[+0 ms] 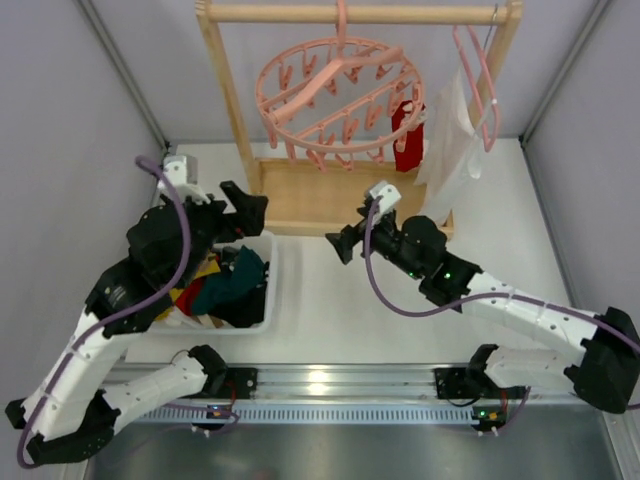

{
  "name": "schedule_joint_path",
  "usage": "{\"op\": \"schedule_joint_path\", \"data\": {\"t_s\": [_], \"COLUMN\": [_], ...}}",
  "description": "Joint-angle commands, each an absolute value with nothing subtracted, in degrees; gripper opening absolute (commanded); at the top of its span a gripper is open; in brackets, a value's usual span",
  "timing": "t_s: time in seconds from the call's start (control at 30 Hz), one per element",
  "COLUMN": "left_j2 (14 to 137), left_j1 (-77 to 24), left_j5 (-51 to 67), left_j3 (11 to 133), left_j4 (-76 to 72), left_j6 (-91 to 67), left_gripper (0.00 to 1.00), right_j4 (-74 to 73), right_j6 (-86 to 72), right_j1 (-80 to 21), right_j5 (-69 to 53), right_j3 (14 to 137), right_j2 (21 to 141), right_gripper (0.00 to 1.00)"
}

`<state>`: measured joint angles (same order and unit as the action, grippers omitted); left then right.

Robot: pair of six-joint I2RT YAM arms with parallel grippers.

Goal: Remove the socks clipped to the hanger

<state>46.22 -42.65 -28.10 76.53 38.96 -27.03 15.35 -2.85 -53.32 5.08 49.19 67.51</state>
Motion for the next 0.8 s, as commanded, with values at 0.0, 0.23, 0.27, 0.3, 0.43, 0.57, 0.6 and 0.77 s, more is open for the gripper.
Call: {"op": "schedule_joint_path", "data": {"t_s": [0.0,0.23,0.27,0.3,0.43,0.57,0.6,0.77], "left_j2": [53.92,72.3,73.73,75.13,80.06,82.26,82.44,82.0], "left_j1": [-42.54,-49.99,-52.1,-52.64,-52.82,-52.21,-51.77,-45.19], "left_j5": [-16.63,-15.64,-17.82,-19.15,-26.79,-36.81,-37.78,-36.83], "left_j3": [79.62,94.03,96.74,97.81,102.12,104.5,104.5,102.93], "left_j4": [33.22,33.31,33.31,33.22,33.31,33.22,32.7,29.63], "left_j6": [-31.37,-28.48,-28.48,-28.91,-29.18,-29.88,-29.8,-30.41], "left_gripper": [0.98,0.97,0.97,0.97,0.96,0.98,0.98,0.98], "right_j4": [9.25,3.08,3.08,3.16,3.6,3.69,3.87,4.04], "right_j6": [-8.26,-9.14,-9.23,-9.32,-9.67,-9.93,-10.11,-10.28], "right_j1": [-48.01,-41.93,-41.66,-41.31,-41.13,-40.87,-40.7,-40.69], "right_j5": [9.05,10.98,11.07,10.99,10.72,10.72,10.72,10.72], "right_j3": [43.17,39.03,38.85,38.59,37.36,37.18,37.09,37.09], "right_j2": [60.4,52.91,52.65,52.39,51.59,51.59,51.5,50.54], "right_gripper": [0.96,0.96,0.95,0.96,0.96,0.96,0.96,0.96]}}
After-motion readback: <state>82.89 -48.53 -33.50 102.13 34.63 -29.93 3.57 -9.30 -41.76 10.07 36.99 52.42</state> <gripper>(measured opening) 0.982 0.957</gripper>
